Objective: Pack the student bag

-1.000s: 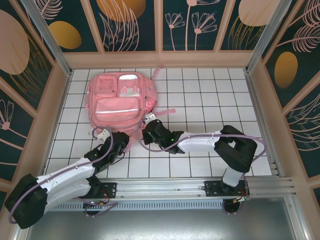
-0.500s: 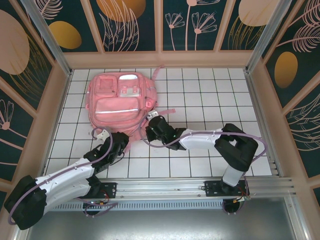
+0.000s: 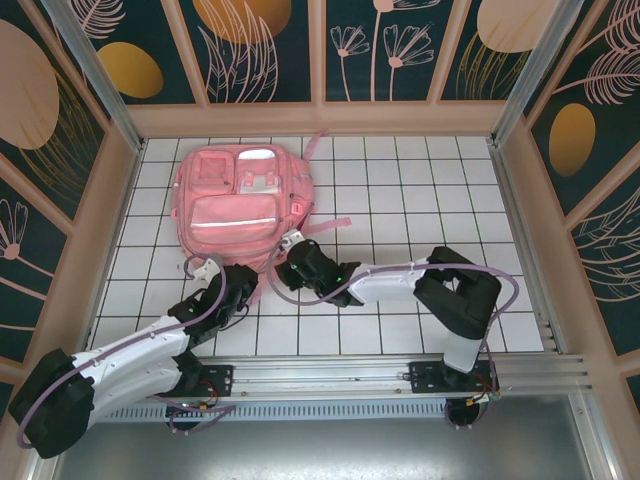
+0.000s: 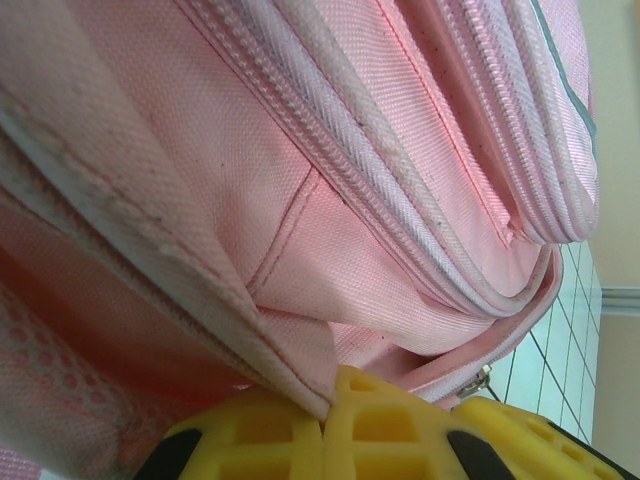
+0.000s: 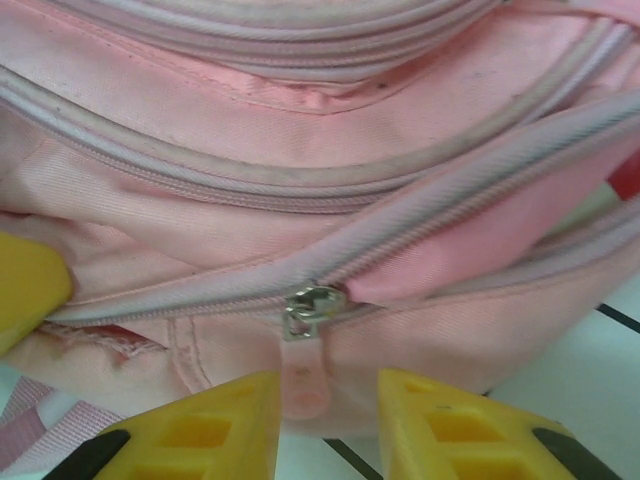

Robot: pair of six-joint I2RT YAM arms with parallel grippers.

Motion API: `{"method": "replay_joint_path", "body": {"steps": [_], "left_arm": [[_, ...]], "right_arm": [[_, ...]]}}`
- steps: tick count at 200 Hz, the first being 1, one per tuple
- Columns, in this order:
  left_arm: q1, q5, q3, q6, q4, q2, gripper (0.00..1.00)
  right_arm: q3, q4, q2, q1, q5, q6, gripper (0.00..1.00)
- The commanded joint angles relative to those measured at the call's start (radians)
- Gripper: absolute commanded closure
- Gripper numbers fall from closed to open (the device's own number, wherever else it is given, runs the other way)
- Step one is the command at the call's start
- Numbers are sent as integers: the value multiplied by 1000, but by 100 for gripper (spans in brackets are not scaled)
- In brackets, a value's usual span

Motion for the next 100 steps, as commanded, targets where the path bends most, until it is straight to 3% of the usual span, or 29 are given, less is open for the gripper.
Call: {"method": "replay_joint_path", "body": {"steps": [1,40,100], "left_arm": [[1,-34,11,26,-10,2,100],[0,-33,10,27,-8,2,100],[1,-31,9,24,-7,2,100]], "right_arm": [[40,-35,34,8,47,34,67],[92,-87,89,9,92,54,62],[161,-124,151,9,188,69,64]]}}
